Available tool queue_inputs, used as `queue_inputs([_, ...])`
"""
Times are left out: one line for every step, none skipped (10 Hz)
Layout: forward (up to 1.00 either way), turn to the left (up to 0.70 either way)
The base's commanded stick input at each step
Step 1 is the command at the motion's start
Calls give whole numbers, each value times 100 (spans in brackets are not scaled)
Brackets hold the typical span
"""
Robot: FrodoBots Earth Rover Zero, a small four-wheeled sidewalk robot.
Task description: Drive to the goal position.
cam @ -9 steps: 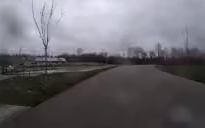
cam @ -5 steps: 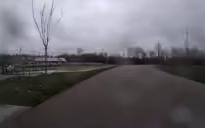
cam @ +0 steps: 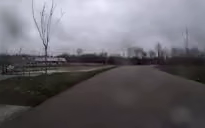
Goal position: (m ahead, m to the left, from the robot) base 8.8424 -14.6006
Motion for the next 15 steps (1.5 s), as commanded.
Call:
queue_inputs([70,0])
queue_inputs([70,0])
queue_inputs([70,0])
queue_inputs([70,0])
queue_inputs([70,0])
queue_inputs([70,0])
queue_inputs([70,0])
queue_inputs([70,0])
queue_inputs([70,0])
queue_inputs([70,0])
queue_inputs([70,-8])
queue_inputs([70,-28])
queue_inputs([70,-35])
queue_inputs([70,-35])
queue_inputs([70,-35])
